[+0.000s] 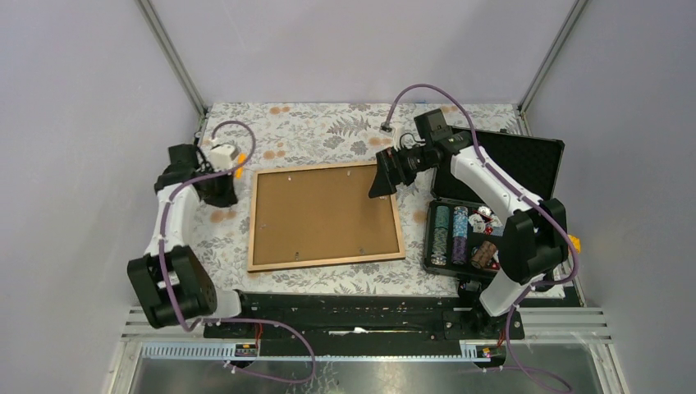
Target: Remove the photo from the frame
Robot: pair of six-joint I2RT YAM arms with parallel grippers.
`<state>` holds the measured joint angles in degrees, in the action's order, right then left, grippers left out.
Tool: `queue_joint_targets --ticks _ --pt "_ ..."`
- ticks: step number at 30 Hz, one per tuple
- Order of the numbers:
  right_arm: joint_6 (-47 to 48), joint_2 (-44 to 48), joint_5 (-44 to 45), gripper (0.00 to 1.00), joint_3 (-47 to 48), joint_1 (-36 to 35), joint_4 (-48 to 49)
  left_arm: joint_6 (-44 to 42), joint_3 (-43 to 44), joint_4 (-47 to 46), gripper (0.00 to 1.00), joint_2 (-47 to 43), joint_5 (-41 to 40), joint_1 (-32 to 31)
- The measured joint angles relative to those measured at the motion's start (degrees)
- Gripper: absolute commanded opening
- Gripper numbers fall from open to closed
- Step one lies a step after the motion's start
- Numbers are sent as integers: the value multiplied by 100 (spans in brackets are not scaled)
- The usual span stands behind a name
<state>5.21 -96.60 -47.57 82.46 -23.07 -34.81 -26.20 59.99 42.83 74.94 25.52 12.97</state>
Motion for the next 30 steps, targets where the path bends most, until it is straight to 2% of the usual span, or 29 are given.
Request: queue_joint_targets --ticks 4,6,13,20,22,26,30 --pt "192 127 210 100 -323 -2 -11 -245 -2 -120 0 721 -348 940" --pt "278 175 315 100 -439 -2 -11 -363 -57 -282 1 1023 -577 1209" --pt "402 236 470 100 -551 -2 -15 -684 -160 -715 2 1700 -1263 1650" --pt "417 262 498 100 -555 -2 -15 -918 -328 -1189 5 2074 -1766 1781" --pt "420 264 492 100 -568 -2 -13 -946 -365 -1263 10 2162 -1895 1797" --pt "444 264 487 100 -627 -4 -13 -1036 -380 -1464 29 2170 -2020 1799" --pt "472 264 490 100 -643 -9 -13 -1115 -385 -1565 36 2170 -2081 1812"
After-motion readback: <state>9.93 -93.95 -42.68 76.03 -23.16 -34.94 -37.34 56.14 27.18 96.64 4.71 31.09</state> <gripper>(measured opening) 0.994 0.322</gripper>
